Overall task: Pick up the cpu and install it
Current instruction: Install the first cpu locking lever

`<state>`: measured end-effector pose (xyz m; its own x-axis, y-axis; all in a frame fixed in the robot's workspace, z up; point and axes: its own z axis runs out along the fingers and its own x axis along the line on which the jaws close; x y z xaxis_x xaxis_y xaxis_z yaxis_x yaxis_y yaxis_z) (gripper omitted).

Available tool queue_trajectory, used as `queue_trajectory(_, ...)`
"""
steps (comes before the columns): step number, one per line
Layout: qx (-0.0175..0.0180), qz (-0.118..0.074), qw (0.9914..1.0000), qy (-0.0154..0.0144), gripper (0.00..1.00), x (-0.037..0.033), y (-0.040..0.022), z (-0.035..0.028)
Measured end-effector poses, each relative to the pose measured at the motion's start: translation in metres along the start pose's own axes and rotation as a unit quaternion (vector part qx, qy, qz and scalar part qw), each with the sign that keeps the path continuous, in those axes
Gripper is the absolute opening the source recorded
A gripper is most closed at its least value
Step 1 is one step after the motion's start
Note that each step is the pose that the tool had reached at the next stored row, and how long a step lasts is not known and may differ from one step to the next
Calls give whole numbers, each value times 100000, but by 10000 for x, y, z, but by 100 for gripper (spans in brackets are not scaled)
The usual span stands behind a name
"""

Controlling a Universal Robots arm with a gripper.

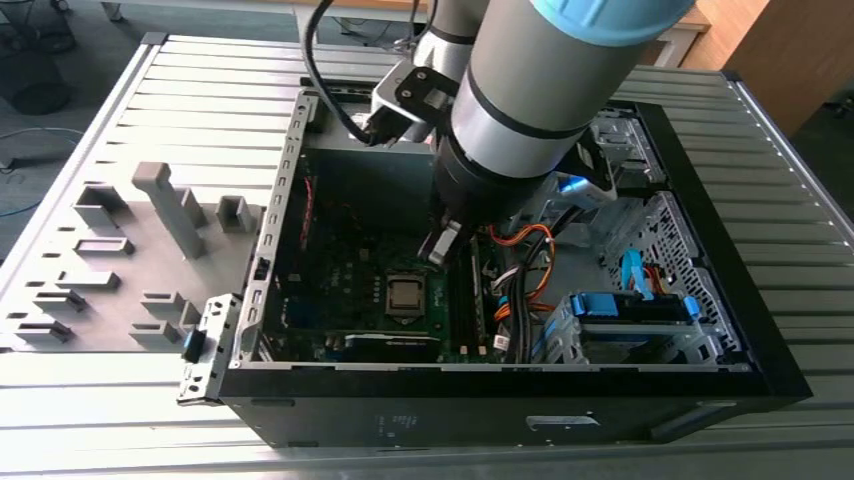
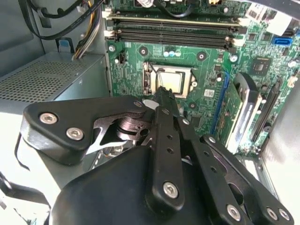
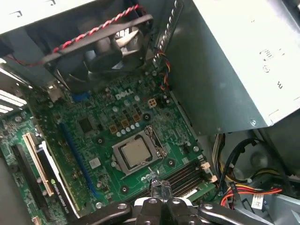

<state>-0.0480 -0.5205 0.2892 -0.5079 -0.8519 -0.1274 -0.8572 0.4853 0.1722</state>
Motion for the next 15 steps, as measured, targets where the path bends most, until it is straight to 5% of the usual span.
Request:
queue_trajectory(3, 484, -114, 99998, -287, 11, 11, 5, 32)
queue_trajectory(7, 498, -118, 99998, -288, 11, 11, 5, 33)
queue_trajectory(10, 273, -173, 99996, -845, 11, 12, 6, 38)
queue_trajectory(15, 506, -234, 99994, -975, 11, 38, 27, 94)
